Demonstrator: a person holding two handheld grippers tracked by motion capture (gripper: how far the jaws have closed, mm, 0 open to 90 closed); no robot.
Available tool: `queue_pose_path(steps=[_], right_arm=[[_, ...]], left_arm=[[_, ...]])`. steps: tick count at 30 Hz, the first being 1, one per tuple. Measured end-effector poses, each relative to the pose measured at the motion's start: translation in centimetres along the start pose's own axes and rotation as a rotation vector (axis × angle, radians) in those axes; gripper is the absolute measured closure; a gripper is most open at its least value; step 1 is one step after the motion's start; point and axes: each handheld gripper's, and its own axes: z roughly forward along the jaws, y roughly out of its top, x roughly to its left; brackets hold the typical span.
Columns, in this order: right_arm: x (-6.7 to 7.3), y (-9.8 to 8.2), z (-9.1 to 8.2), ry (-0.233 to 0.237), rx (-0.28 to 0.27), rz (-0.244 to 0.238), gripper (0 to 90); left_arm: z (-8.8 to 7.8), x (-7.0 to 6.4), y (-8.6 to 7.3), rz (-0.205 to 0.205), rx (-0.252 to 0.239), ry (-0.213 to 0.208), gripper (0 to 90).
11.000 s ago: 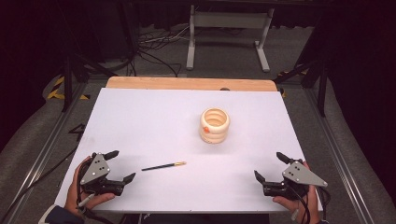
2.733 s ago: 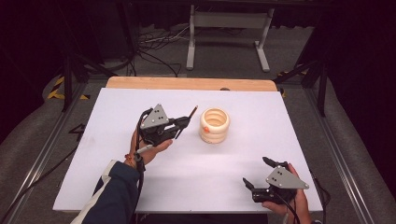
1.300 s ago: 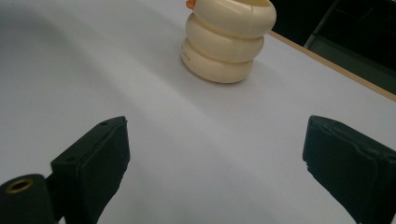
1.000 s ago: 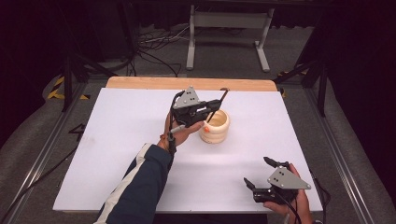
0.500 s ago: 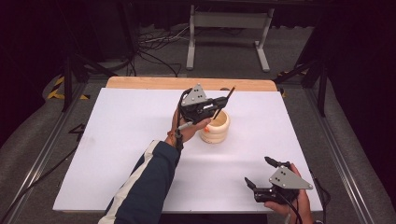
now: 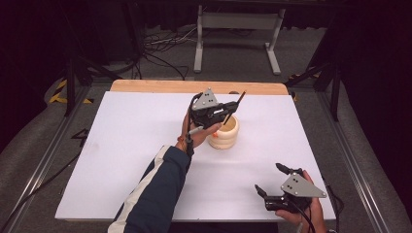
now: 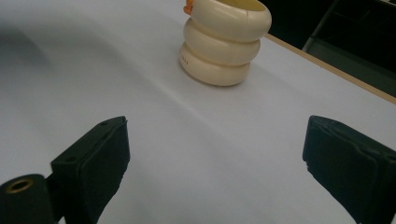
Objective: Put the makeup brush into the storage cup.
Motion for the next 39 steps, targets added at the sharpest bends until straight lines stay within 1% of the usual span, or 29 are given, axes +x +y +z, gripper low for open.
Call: queue_pose_path(steps=[2, 4, 6, 7, 9, 10, 11, 12, 14, 15, 16, 17, 20, 23, 25, 27, 28, 32, 35, 36, 37, 38, 39], right_arm=[[0.0, 0.0, 0.0, -0.001, -0.001, 0.003, 8.1], [-0.1, 0.0, 0.0, -0.001, 0.0, 0.004, 8.1], [-0.1, 0.0, 0.0, 0.001, -0.002, 0.007, 8.1], [0.0, 0.0, 0.0, 0.001, -0.002, 0.005, 8.1], [0.0, 0.0, 0.0, 0.003, 0.0, -0.001, 8.1], [0.0, 0.0, 0.0, 0.006, 0.0, -0.001, 8.1], [0.1, 0.0, 0.0, 0.007, 0.0, -0.002, 8.1], [0.1, 0.0, 0.0, 0.008, 0.002, -0.004, 8.1], [0.1, 0.0, 0.0, 0.01, 0.002, -0.003, 8.1], [0.1, 0.0, 0.0, 0.009, 0.001, -0.001, 8.1], [0.1, 0.0, 0.0, 0.01, 0.002, -0.003, 8.1], [0.1, 0.0, 0.1, 0.009, 0.003, -0.005, 8.1], [0.1, 0.0, 0.1, 0.011, 0.005, -0.004, 8.1], [0.1, 0.0, 0.1, 0.009, 0.003, -0.002, 8.1], [0.2, 0.1, 0.1, 0.011, 0.005, -0.003, 8.1], [0.2, 0.1, 0.1, 0.013, 0.005, -0.007, 8.1], [0.2, 0.1, 0.1, 0.012, 0.004, -0.009, 8.1], [0.3, 0.1, 0.2, 0.013, 0.007, -0.01, 8.1], [0.2, 0.1, 0.2, 0.014, 0.006, -0.008, 8.1], [0.2, 0.1, 0.2, 0.012, 0.006, -0.008, 8.1], [0.2, 0.1, 0.2, 0.012, 0.006, -0.008, 8.1], [0.2, 0.1, 0.2, 0.013, 0.005, -0.007, 8.1], [0.2, 0.1, 0.2, 0.013, 0.005, -0.007, 8.1]], left_arm=[[0.1, 0.0, -0.1, -0.009, -0.003, -0.007, 82.8], [0.3, 0.0, -0.3, 0.004, 0.009, -0.008, 82.8], [0.3, -0.1, -0.5, 0.004, 0.016, -0.01, 82.8], [0.3, -0.2, -0.8, 0.01, 0.019, -0.008, 82.8], [0.3, -0.2, -1.1, -0.001, 0.017, -0.01, 82.8], [0.2, -0.1, -1.2, 0.0, 0.014, -0.011, 82.8], [0.2, -0.1, -1.4, -0.009, 0.013, -0.009, 82.8], [0.2, 0.0, -1.6, -0.008, 0.016, -0.008, 82.8], [0.3, 0.0, -1.9, -0.017, 0.024, -0.012, 82.8], [0.2, 0.1, -2.0, -0.011, 0.03, -0.008, 82.8], [0.2, 0.1, -2.1, -0.015, 0.03, -0.003, 82.7], [0.1, 0.2, -2.3, -0.025, 0.028, -0.011, 82.8], [0.0, 0.2, -2.6, -0.031, 0.032, -0.01, 82.8], [-0.2, 0.2, -2.9, -0.027, 0.041, -0.004, 82.8], [-0.4, 0.1, -3.2, -0.038, 0.037, -0.01, 82.8], [-0.6, 0.1, -3.4, -0.042, 0.037, -0.007, 82.8], [-0.7, 0.2, -3.5, -0.042, 0.035, -0.012, 82.7], [-0.9, 0.2, -3.6, -0.043, 0.039, -0.004, 82.8], [-0.9, 0.3, -3.7, -0.047, 0.045, -0.01, 82.8], [-1.0, 0.3, -3.7, -0.042, 0.049, -0.004, 82.7], [-1.0, 0.3, -3.7, -0.045, 0.049, -0.002, 82.7], [-1.0, 0.4, -3.8, -0.058, 0.049, -0.017, 82.7], [-1.0, 0.4, -3.8, -0.058, 0.049, -0.017, 82.6]])
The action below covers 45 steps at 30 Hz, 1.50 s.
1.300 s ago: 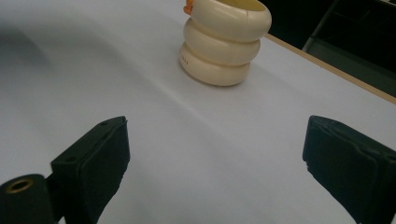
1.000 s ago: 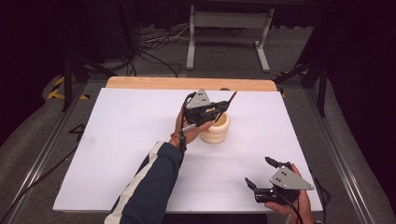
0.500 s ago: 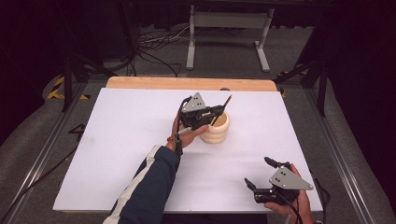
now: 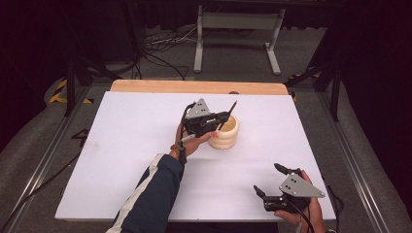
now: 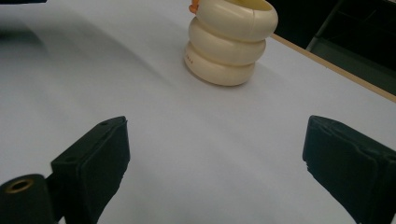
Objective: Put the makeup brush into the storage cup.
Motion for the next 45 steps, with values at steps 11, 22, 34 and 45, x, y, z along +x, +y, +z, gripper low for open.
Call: queue_pose_path(steps=[11, 22, 34, 45], right_arm=[[0.0, 0.0, 0.0, -0.006, 0.004, 0.0, 8.1], [-0.1, 0.0, 0.0, -0.003, 0.005, 0.002, 8.0], [0.0, 0.0, 0.1, -0.004, 0.006, -0.003, 8.0], [0.0, 0.1, 0.1, -0.002, 0.005, -0.003, 8.0]], left_arm=[[0.0, 0.1, -0.1, 0.004, 0.016, 0.025, 82.6], [-0.1, -0.2, 0.3, 0.018, 0.013, 0.023, 78.7], [-1.0, -0.9, 1.4, 0.068, 0.026, 0.068, 56.0], [-2.2, -1.1, 1.9, 0.09, 0.057, 0.137, 33.7]])
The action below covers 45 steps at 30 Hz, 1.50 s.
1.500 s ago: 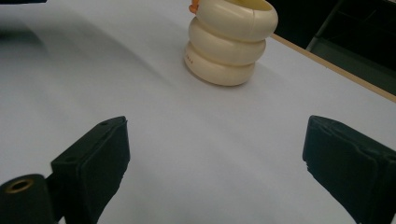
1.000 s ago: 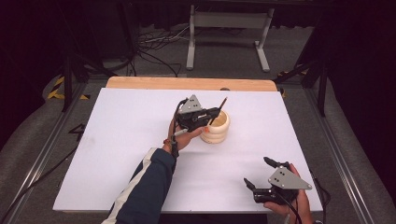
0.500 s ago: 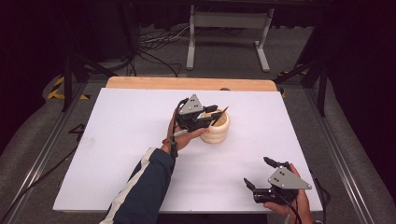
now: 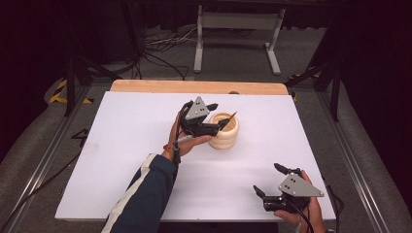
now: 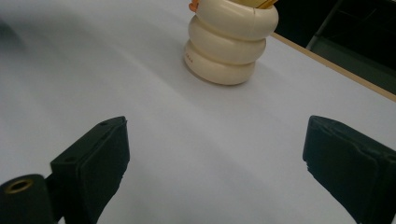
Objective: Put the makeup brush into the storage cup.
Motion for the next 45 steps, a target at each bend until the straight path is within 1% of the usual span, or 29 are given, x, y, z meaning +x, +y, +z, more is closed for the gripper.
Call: queue_pose_path(steps=[4, 5, 6, 10, 12, 15, 18, 20, 22, 23, 24, 25, 27, 28, 31, 34, 36, 37, 40, 41, 42, 45], right_arm=[[0.0, 0.0, 0.0, -0.002, 0.002, -0.001, 7.9], [0.0, 0.0, 0.0, -0.002, 0.003, 0.0, 7.9], [0.0, 0.0, 0.0, -0.001, 0.004, 0.001, 7.9], [0.0, 0.0, 0.0, -0.001, 0.007, -0.003, 7.9], [0.0, 0.0, 0.0, 0.0, 0.006, 0.0, 7.9], [0.0, 0.0, 0.0, 0.002, 0.007, -0.003, 7.9], [0.1, 0.0, 0.0, 0.002, 0.007, -0.006, 7.9], [0.1, 0.0, 0.0, 0.003, 0.007, -0.006, 7.9], [0.1, 0.0, 0.0, 0.002, 0.006, -0.006, 7.9], [0.0, 0.0, 0.0, 0.002, 0.007, -0.005, 7.9], [0.0, 0.0, 0.0, 0.003, 0.008, -0.005, 7.9], [0.1, 0.0, 0.1, 0.003, 0.008, -0.008, 7.9], [0.1, 0.0, 0.0, 0.004, 0.007, -0.009, 7.9], [0.1, 0.0, 0.0, 0.004, 0.007, -0.007, 7.9], [0.1, 0.0, 0.0, 0.002, 0.005, -0.004, 7.9], [0.1, 0.0, 0.0, 0.004, 0.008, -0.006, 7.9], [0.1, 0.0, 0.0, 0.005, 0.01, -0.012, 7.9], [0.1, 0.0, 0.0, 0.006, 0.01, -0.011, 7.9], [0.1, 0.0, 0.0, 0.005, 0.009, -0.009, 7.9], [0.1, 0.0, 0.0, 0.006, 0.01, -0.011, 7.9], [0.2, 0.0, 0.0, 0.006, 0.009, -0.013, 7.9], [0.2, 0.1, 0.1, 0.007, 0.01, -0.015, 7.9]], left_arm=[[-0.5, 0.1, 0.0, 0.008, 0.02, 0.015, 24.8], [-0.5, 0.1, -0.1, 0.0, 0.027, 0.016, 22.7], [-0.6, 0.1, -0.1, 0.004, 0.031, 0.014, 20.2], [-1.0, 0.2, -0.2, 0.007, 0.038, 0.024, 13.6], [-1.0, 0.1, -0.2, 0.02, 0.064, 0.029, 8.9], [-1.3, 0.1, -0.2, 0.036, 0.064, 0.028, 8.6], [-1.5, 0.0, -0.2, 0.03, 0.064, 0.023, 7.6], [-1.6, -0.1, -0.1, 0.044, 0.075, 0.022, 6.6], [-1.6, -0.2, -0.1, 0.047, 0.079, 0.023, 5.3], [-1.6, -0.3, -0.1, 0.053, 0.088, 0.026, 4.3], [-1.6, -0.3, -0.1, 0.066, 0.094, 0.023, 3.1], [-1.7, -0.3, -0.1, 0.07, 0.101, 0.021, 2.9], [-1.8, -0.5, -0.2, 0.066, 0.093, 0.02, 2.4], [-1.8, -0.5, -0.2, 0.07, 0.092, 0.021, 2.2], [-2.1, -0.6, -0.3, 0.079, 0.089, 0.033, 2.2], [-2.4, -0.8, -0.3, 0.095, 0.1, 0.046, 2.6], [-2.7, -0.8, -0.4, 0.105, 0.105, 0.044, 2.6], [-2.9, -0.8, -0.4, 0.106, 0.112, 0.042, 2.6], [-3.3, -1.0, -0.5, 0.122, 0.133, 0.054, 2.7], [-3.4, -1.0, -0.6, 0.129, 0.139, 0.064, 2.6], [-3.5, -1.1, -0.7, 0.14, 0.147, 0.063, 2.7], [-3.9, -1.2, -0.8, 0.149, 0.15, 0.069, 2.6]])
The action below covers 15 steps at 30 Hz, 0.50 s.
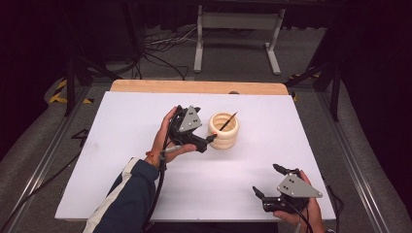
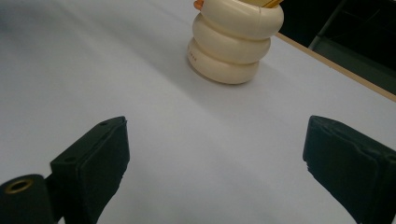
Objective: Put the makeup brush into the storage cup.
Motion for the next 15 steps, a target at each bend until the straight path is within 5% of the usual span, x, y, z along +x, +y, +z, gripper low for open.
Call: queue_pose_path(steps=[15], right_arm=[[0.0, 0.0, 0.0, 0.001, 0.004, -0.003, 7.9]], left_arm=[[-2.5, -0.2, -0.8, 0.024, -0.001, 0.006, 3.5]])
